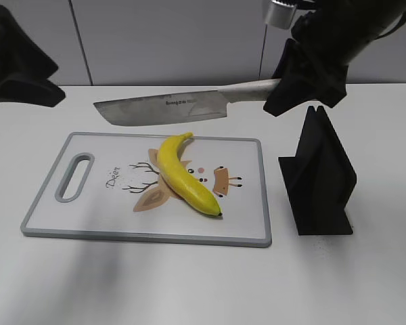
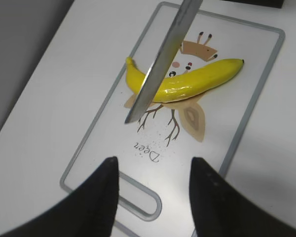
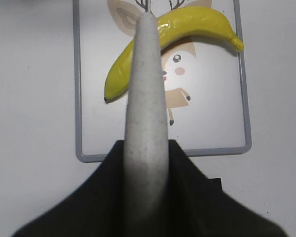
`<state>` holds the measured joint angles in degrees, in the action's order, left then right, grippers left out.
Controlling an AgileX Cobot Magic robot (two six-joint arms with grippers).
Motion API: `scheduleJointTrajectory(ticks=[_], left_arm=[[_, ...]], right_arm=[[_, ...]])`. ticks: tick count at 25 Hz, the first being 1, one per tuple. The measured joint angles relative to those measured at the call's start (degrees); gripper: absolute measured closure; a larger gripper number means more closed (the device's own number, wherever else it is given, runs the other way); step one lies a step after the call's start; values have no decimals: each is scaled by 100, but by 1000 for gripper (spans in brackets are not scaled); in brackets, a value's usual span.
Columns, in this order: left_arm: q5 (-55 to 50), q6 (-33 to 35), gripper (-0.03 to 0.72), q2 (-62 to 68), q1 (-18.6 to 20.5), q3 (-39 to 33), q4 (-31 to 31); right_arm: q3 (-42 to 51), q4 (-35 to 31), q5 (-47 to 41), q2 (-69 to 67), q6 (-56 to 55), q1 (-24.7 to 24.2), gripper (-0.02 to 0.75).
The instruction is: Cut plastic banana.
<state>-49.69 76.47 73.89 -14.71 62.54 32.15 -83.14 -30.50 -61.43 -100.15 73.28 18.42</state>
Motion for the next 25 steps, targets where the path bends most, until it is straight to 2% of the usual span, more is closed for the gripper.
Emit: scheduleJointTrajectory(ticks=[3,8,12,18,21,25], left_arm=[[-310,384,232,777,-35,564,145],[-511,1005,232,1764,-316,1264,182],[-545,1107,232,2251,-454,1636,188],[-559,1107,240,2568,-459,1725,-99],[-496,1107,300,2620,-459,1725,-180],[-449,1112,529,2620,-459,1731,-250]], right_arm=[[-311,-133,-92,-335,140,0,559],[-627,-270,-164,-604,329,0,559],[-692,-323,-185,-694,400,0,559],[-692,-329,-202,-732,412,0,559],[-692,-351,-203,-732,422,0,559],[-692,-426,-203,-732,434,-5,559]])
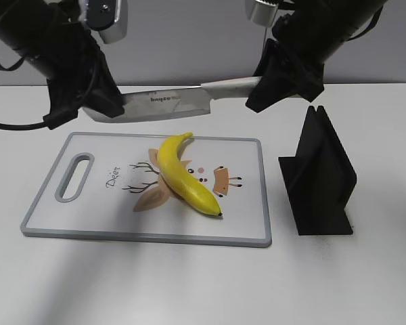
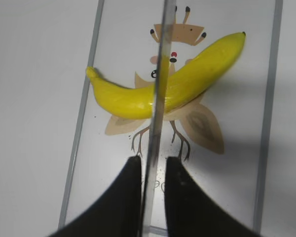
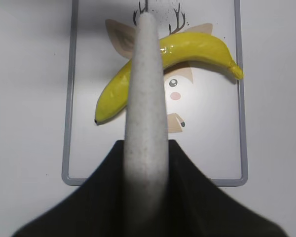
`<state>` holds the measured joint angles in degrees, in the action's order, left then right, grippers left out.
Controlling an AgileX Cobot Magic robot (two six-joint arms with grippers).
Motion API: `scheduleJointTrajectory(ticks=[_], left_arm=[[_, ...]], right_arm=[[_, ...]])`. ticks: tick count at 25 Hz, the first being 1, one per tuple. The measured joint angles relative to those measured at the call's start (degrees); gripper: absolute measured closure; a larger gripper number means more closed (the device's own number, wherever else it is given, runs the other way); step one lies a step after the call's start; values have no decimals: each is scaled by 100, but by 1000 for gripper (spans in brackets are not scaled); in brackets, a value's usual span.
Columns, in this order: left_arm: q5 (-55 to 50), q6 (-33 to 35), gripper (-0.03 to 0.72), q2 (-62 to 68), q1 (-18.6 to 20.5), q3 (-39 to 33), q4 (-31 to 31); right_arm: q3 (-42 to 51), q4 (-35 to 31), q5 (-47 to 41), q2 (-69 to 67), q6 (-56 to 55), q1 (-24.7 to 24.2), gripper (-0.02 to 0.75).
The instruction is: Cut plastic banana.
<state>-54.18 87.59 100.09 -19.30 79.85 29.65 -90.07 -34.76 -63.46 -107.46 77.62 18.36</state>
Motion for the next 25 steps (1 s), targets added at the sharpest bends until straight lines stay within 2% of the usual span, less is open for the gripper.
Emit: scheduleJointTrajectory(ticks=[2,4,15,25], left_arm=[[7,0,645,0,0,0,-58],[-9,0,678,11,0,0,-102],[199,-97,688,581,0,0,-201],[372,-296,690,1648,0,29,25]], right_arm=[[0,-11,0,-4,17,0,559],[-18,-22,0,-53,50,-16,559],[-30,21,246,-732,136,-40,559],[-107,615,411,-1992,-62,-20,550]])
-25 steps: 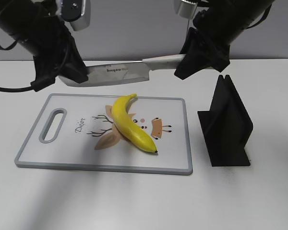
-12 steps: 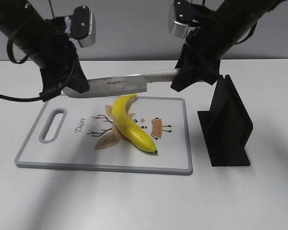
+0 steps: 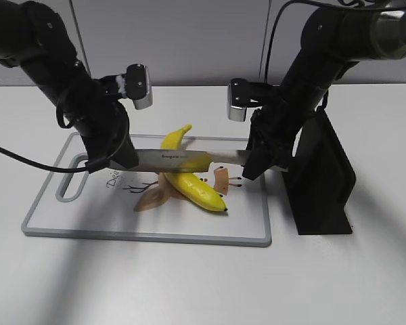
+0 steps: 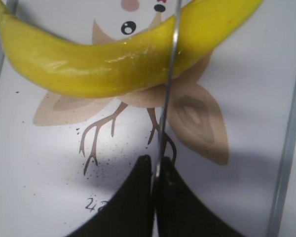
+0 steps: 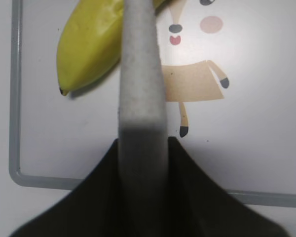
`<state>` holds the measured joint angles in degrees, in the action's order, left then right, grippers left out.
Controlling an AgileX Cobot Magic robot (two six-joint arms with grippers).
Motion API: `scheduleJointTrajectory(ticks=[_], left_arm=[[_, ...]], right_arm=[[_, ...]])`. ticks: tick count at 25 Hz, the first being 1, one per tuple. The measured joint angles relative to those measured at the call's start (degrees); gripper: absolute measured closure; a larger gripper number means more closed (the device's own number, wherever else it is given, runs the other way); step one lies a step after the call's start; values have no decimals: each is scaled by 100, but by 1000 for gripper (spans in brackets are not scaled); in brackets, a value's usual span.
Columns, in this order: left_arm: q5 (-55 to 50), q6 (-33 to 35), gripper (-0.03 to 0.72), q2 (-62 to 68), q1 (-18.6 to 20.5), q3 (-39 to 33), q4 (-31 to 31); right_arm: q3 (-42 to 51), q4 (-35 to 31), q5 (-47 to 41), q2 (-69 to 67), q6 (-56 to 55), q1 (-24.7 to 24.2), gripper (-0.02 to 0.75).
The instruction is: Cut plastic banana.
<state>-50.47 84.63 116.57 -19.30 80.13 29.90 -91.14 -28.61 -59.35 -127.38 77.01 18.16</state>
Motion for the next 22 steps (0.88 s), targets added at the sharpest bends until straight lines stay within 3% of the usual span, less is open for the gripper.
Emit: scheduleJointTrajectory(ticks=[22], left_arm=[[18,-60,689,-15,0,20,32]], right_arm=[[-38,20,59,62,-102,0,547]])
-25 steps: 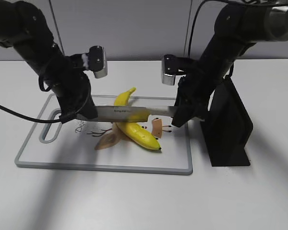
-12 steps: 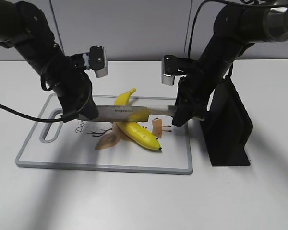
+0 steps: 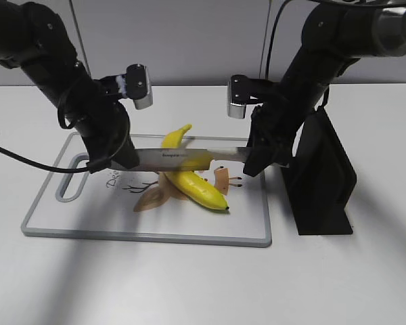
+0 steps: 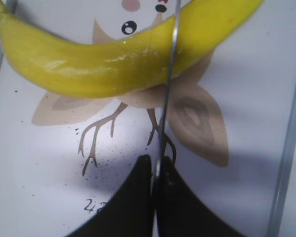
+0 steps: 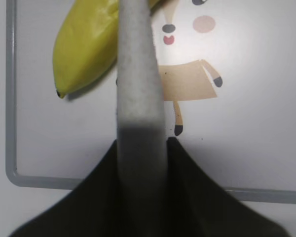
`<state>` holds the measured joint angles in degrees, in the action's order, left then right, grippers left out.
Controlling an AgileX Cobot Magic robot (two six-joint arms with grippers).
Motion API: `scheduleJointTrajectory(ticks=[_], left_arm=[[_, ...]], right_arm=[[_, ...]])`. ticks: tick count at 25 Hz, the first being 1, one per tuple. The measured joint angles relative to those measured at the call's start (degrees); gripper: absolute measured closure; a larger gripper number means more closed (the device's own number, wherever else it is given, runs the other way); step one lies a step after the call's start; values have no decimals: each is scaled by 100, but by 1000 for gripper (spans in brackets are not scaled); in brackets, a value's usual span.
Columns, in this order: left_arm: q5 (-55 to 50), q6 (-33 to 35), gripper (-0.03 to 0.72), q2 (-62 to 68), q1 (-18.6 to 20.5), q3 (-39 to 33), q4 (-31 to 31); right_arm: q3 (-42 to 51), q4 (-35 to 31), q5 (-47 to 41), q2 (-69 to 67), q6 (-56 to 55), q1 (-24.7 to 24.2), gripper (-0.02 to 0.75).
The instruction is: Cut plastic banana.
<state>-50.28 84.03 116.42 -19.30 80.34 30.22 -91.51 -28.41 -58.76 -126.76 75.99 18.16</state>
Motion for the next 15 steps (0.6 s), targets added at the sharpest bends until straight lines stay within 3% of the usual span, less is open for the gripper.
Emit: scheduleJointTrajectory(ticks=[15], left_arm=[[-283,-56,689,-1002,-31,-67,43]], right_arm=[[40,112,-402,1053,-133,26,550]])
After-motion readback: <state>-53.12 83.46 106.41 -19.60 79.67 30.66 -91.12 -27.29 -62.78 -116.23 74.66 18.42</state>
